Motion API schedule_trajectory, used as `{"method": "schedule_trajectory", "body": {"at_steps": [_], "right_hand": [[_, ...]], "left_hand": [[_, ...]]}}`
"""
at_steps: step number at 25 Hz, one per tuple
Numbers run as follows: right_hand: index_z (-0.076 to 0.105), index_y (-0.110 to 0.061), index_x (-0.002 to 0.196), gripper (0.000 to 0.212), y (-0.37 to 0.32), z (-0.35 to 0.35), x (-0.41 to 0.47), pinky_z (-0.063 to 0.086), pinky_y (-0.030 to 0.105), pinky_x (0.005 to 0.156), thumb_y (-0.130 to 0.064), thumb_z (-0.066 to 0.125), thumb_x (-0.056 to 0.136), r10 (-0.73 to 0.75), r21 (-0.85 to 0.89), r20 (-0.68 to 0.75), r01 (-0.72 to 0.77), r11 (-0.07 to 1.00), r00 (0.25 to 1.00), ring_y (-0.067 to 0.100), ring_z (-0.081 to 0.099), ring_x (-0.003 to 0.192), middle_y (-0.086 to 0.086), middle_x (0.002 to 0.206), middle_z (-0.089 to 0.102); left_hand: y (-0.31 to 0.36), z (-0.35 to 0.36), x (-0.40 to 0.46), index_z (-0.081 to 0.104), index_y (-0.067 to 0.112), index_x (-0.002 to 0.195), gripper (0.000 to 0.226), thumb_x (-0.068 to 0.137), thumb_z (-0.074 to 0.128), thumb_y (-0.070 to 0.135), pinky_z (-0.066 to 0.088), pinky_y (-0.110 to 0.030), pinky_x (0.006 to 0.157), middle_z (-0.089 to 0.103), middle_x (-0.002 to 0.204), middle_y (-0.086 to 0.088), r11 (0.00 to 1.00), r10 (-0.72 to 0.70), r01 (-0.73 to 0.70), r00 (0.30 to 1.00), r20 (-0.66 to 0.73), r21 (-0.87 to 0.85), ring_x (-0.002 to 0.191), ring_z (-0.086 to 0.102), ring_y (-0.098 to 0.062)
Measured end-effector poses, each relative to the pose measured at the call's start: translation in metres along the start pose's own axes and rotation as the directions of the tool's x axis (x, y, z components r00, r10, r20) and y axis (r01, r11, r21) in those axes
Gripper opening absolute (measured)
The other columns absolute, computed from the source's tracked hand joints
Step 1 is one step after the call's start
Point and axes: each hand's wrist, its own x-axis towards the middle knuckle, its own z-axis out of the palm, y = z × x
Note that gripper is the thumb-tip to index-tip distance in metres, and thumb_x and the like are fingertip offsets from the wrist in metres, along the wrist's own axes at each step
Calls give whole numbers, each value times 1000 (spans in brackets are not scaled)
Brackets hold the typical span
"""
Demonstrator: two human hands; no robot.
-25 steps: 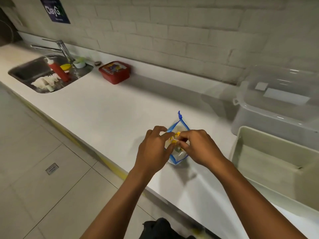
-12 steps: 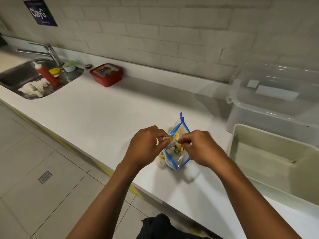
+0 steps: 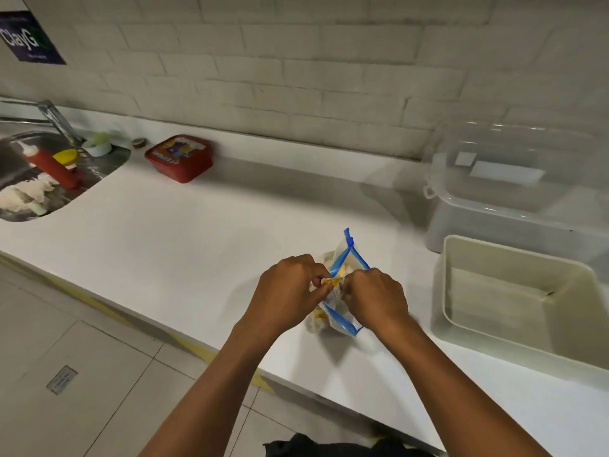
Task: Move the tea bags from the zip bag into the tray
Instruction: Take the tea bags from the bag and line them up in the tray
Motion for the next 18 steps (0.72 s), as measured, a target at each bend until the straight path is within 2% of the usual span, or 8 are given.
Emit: {"method": "schedule_trajectory", "body": {"at_steps": [2,5,8,11,13,16,18], "right_hand": [[68,-26,94,15,3,-9,-1,51,29,67,-29,53,95,22,79,-36,-19,997,999,20,62,78,-2,92,66],[70,-29,92,14,16,-26,-5,50,30,67,-32,56,92,51,206,-66,-36,978,997,19,59,81,-7,93,60],[71,-30,89,9,34,-39,-12,52,33,69,-33,62,90,61,340,-23,-50,939,998,18,61,83,-10,91,64],[71,-29,85,5,55,-51,-17,58,38,72,-32,67,86,42,454,-2,-37,890,999,13,65,71,-9,81,70],[71,-29,86,3,71,-61,-21,57,34,71,-31,69,86,7,492,-30,9,871,1000,5,62,65,-11,77,71],[72,-29,86,2,102,-79,-28,49,23,69,-30,70,87,-44,483,-103,89,871,994,-4,60,69,-16,77,69],[71,-28,85,4,130,-90,-33,44,17,66,-28,69,88,-27,486,-143,94,869,989,-4,58,70,-17,76,67]], "left_hand": [[-4,-3,5,73,38,97,14,90,64,45,44,-24,63,64,87,14,999,28,-29,1000,-8,-33,72,55,-8],[-2,-8,17,72,38,95,8,88,67,41,47,-24,63,66,86,19,988,54,-54,999,-7,-141,68,55,-4],[5,-10,25,71,38,93,7,87,68,37,46,-22,63,66,84,23,977,65,-61,998,13,-204,64,56,-2],[16,-15,34,68,36,91,4,87,70,35,49,-22,65,67,82,22,963,80,-74,997,11,-257,66,59,-4],[26,-18,41,65,33,89,8,86,73,35,48,-19,64,66,79,18,948,92,-84,996,13,-308,67,60,-7],[53,-16,53,65,33,85,9,85,73,33,44,-12,63,66,78,18,931,151,-124,987,52,-342,71,61,-6],[79,-7,63,67,33,85,6,86,73,32,42,-9,62,67,77,18,925,182,-141,980,86,-353,72,62,-5]]}}
